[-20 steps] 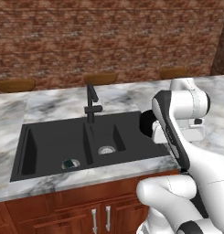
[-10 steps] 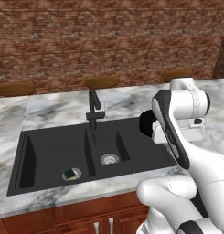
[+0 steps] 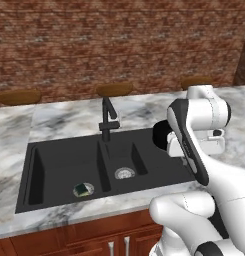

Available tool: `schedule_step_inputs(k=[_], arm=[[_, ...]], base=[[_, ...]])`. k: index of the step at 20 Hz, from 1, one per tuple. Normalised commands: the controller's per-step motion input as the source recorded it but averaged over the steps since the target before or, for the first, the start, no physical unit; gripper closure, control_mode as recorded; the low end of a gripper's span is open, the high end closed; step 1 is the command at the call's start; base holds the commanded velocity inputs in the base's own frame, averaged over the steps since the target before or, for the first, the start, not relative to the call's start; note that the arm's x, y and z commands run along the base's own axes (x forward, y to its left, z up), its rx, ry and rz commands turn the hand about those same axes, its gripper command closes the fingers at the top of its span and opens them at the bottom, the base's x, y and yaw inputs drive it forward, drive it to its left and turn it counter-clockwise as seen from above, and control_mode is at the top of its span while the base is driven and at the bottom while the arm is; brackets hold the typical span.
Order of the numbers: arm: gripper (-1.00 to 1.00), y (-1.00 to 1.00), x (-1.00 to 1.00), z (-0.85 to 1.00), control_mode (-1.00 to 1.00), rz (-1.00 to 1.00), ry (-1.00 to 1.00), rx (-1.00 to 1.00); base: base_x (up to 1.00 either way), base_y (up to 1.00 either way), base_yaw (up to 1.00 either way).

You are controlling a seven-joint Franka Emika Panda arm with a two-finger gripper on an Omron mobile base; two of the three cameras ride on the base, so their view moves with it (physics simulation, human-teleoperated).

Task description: Pick the saucepan and bowl and place them in the sink. Then turn on the water.

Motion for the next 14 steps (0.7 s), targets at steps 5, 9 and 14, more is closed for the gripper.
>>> schedule_step_inputs(k=[5,9,14], arm=[[1.00,0.00,0.00,0.00,1.00,0.00,0.00,0.00],[1.00,0.00,0.00,0.00,1.00,0.00,0.00,0.00],[1.00,0.00,0.00,0.00,1.00,0.00,0.00,0.00]], base=[[-0.02,1.00,0.03],[0.00,1.00,0.04],[-0.04,0.60,0.12]])
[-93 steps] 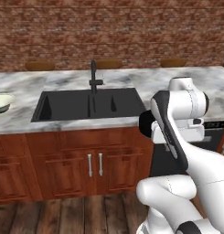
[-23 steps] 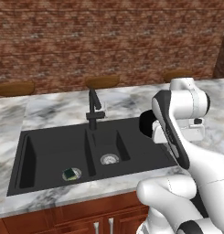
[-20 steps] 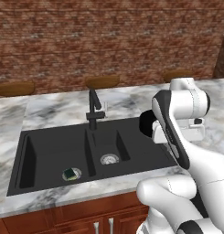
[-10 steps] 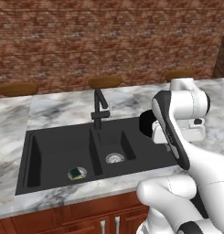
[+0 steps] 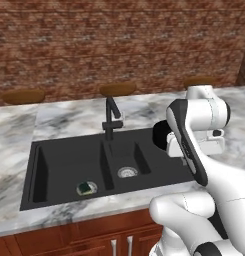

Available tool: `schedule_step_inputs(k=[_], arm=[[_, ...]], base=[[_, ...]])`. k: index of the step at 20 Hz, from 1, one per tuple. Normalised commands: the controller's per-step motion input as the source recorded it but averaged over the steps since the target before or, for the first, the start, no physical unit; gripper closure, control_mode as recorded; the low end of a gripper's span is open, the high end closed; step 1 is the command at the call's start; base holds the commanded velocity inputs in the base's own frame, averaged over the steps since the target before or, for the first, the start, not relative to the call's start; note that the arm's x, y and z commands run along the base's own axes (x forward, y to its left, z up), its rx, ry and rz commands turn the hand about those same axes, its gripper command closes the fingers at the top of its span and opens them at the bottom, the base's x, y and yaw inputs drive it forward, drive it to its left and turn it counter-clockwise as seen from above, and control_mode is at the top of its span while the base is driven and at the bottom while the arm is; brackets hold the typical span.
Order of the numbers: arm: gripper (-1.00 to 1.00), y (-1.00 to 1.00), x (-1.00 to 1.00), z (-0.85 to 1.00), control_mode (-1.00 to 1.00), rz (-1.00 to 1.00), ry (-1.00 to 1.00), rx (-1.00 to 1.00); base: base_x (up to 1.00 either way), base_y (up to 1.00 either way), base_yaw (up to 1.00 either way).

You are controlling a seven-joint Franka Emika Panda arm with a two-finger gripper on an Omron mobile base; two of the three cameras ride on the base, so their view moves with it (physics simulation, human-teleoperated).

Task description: Pick the saucepan and bowl and place them in the sink. Then turn on the water.

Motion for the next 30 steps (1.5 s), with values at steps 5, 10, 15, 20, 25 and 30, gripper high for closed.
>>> schedule_step_inputs(k=[5,10,15,20,25,30], arm=[[1.00,0.00,0.00,0.00,1.00,0.00,0.00,0.00],[1.00,0.00,0.00,0.00,1.00,0.00,0.00,0.00],[1.00,0.00,0.00,0.00,1.00,0.00,0.00,0.00],[1.00,0.00,0.00,0.00,1.00,0.00,0.00,0.00],[1.00,0.00,0.00,0.00,1.00,0.00,0.00,0.00],[1.00,0.00,0.00,0.00,1.00,0.00,0.00,0.00]], base=[[0.00,-0.06,0.13],[0.00,-0.28,0.06],[0.00,-0.24,0.01],[-0.14,-0.18,0.01],[-0.65,0.00,0.00],[-0.96,0.14,0.00]])
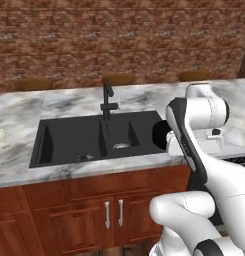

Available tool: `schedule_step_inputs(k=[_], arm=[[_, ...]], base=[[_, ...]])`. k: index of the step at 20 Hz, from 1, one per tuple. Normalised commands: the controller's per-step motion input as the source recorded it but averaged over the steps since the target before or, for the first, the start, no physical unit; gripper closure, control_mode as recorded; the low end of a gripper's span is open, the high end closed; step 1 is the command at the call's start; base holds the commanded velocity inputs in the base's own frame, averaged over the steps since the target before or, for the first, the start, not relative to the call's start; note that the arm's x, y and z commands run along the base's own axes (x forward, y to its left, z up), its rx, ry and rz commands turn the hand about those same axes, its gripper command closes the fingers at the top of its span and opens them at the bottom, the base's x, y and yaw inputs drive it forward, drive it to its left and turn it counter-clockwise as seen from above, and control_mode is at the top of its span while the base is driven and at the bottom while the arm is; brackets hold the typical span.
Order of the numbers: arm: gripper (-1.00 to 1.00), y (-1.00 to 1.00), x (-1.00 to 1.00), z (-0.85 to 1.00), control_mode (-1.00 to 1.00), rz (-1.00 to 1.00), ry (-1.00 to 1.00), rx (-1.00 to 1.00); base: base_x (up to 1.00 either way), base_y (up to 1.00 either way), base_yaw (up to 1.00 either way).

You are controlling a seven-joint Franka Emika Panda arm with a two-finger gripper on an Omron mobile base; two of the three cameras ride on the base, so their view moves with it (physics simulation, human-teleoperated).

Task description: Pick the saucepan and bowl and place them in the sink. Then turn on the water.

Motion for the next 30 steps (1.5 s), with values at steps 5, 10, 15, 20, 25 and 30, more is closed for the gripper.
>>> schedule_step_inputs(k=[5,10,15,20,25,30], arm=[[1.00,0.00,0.00,0.00,1.00,0.00,0.00,0.00],[1.00,0.00,0.00,0.00,1.00,0.00,0.00,0.00],[1.00,0.00,0.00,0.00,1.00,0.00,0.00,0.00],[1.00,0.00,0.00,0.00,1.00,0.00,0.00,0.00],[1.00,0.00,0.00,0.00,1.00,0.00,0.00,0.00],[1.00,0.00,0.00,0.00,1.00,0.00,0.00,0.00]], base=[[-0.18,0.66,0.00],[0.23,0.93,0.00],[0.34,0.80,0.00],[0.49,0.54,0.00],[0.43,0.23,0.00],[0.36,0.22,0.00]])
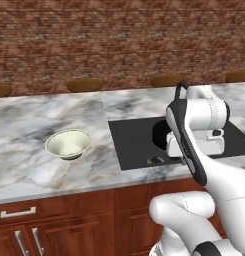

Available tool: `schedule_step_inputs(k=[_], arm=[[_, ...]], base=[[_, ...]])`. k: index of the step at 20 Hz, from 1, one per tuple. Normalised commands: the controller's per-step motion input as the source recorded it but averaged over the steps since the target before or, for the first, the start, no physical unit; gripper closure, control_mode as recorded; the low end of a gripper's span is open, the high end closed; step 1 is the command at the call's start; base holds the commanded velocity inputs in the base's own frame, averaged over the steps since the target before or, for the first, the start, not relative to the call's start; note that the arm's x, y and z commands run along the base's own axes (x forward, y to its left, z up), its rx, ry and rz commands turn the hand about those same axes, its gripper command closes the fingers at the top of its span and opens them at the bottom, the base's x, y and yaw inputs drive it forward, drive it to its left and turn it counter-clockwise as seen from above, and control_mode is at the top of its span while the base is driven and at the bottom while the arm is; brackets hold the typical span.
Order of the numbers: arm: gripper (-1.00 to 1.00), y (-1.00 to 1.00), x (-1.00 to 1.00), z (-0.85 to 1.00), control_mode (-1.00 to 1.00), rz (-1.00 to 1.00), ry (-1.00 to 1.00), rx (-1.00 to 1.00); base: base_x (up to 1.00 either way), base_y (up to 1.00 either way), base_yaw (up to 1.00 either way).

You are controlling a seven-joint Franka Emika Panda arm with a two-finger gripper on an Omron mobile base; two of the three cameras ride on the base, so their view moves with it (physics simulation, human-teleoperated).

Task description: Pick the saucepan and bowl and place them in the sink. Then turn on the water.

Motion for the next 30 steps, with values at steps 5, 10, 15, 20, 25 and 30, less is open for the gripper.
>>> schedule_step_inputs(k=[5,10,15,20,25,30], arm=[[1.00,0.00,0.00,0.00,1.00,0.00,0.00,0.00],[1.00,0.00,0.00,0.00,1.00,0.00,0.00,0.00],[1.00,0.00,0.00,0.00,1.00,0.00,0.00,0.00],[1.00,0.00,0.00,0.00,1.00,0.00,0.00,0.00],[1.00,0.00,0.00,0.00,1.00,0.00,0.00,0.00],[1.00,0.00,0.00,0.00,1.00,0.00,0.00,0.00]], base=[[0.13,0.41,0.00],[0.08,0.53,0.00],[0.43,0.40,0.00],[0.41,0.43,0.00],[0.36,0.41,0.00],[0.44,0.30,0.00]])
